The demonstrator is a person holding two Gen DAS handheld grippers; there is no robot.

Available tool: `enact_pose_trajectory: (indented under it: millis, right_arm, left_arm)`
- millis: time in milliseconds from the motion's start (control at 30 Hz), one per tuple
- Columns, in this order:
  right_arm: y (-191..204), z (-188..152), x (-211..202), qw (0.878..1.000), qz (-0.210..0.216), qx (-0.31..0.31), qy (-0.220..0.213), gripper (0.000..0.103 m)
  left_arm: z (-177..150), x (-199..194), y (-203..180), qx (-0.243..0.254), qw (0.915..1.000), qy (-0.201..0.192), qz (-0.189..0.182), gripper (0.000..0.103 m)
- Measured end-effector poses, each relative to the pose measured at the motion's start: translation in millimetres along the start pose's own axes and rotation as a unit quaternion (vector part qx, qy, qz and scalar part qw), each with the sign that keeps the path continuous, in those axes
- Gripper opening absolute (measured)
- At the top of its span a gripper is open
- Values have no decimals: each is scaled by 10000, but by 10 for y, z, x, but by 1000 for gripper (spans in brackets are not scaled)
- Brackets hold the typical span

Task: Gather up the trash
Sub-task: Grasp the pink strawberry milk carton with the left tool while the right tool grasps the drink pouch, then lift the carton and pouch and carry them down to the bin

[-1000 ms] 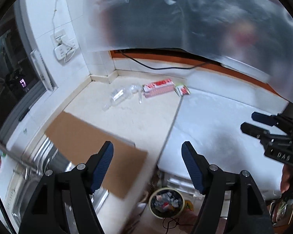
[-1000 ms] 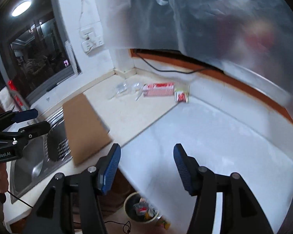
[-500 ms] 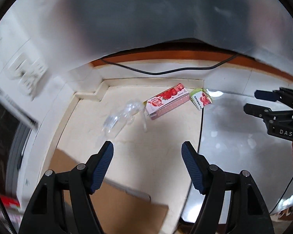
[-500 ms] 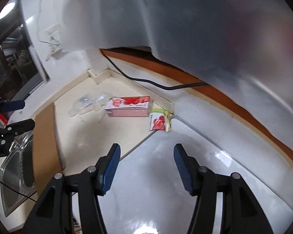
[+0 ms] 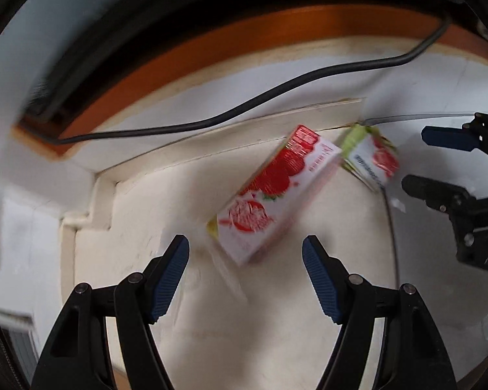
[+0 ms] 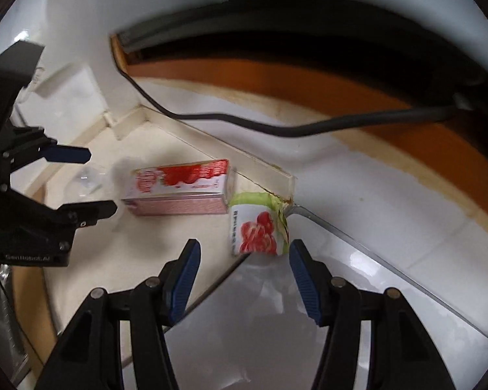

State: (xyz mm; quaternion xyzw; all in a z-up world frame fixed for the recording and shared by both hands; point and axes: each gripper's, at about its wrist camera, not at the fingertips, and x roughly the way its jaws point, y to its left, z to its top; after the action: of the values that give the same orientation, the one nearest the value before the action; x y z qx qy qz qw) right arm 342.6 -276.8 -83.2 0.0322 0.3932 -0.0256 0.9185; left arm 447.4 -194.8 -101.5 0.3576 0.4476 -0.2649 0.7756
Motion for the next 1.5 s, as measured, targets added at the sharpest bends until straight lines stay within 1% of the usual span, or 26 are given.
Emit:
enact_pose_trajectory:
  millis: [100, 167, 200, 367, 600, 633, 700, 733, 800, 833, 867, 933, 967, 1167, 1267, 1433, 1500]
  right_arm:
    - [-19, 17, 194, 9998, -150, 84, 59, 57]
    - [-37, 23, 293, 9996, -239, 120, 86, 57]
    - [-43, 25, 332, 9995, -273, 125, 96, 57]
    - [-64, 27, 488, 9990, -388, 128, 153, 57]
    - [-19, 76, 575, 9992, -369, 85, 84, 57]
    - [-17, 82, 602, 9992, -359, 71, 132, 57]
    - [-5, 93, 637, 9992, -368, 35, 116, 56]
    - [5, 93, 644, 9992, -393, 3, 112, 52]
    - [3, 93, 647, 9993, -366, 2, 92, 43]
    - [0, 92, 642, 9993, -366, -8, 92, 35]
    - [-4, 88, 635, 9994, -342, -11, 105, 30]
    - [11, 70, 622, 9992, -359, -74, 145, 24]
    - [16, 61, 622, 9992, -358, -81, 155, 22]
    - [2, -45, 461, 9994, -262, -32, 218, 21]
    - [-28, -94, 323, 9996, -161, 52, 232, 20]
    - [-48, -184, 35, 9998, 18, 101, 196, 20]
    - [-23, -224, -104, 9998, 96, 27, 151, 20]
  left_arm:
    - [98, 184, 16, 154, 9997, -1, -168, 70]
    - [152, 289, 6, 308, 9992, -15, -256, 70]
    - [176, 355, -13, 441, 9984, -5, -361, 71]
    - [235, 574, -131, 874, 9949, 113, -484, 71]
    - [365, 796, -183, 1003, 9923, 301, -661, 72]
    - [388, 876, -116, 985, 9922, 313, -696, 73]
    - [413, 870, -137, 952, 9923, 307, -733, 72]
    - [413, 875, -136, 951, 9924, 297, -728, 72]
    - [386, 869, -146, 950, 9926, 249, -717, 70]
    - [345, 851, -123, 934, 9929, 241, -700, 70]
    - [325, 842, -133, 922, 9932, 242, -672, 68]
    - [264, 849, -109, 863, 9938, 271, -647, 65]
    - [245, 840, -126, 841, 9940, 276, -643, 63]
    - [87, 680, -233, 654, 9963, 276, -476, 60]
    - [112, 569, -246, 502, 9972, 284, -475, 60]
    - [53, 238, -299, 98, 9983, 258, -516, 59]
    - [30, 102, -331, -17, 9984, 224, -512, 59]
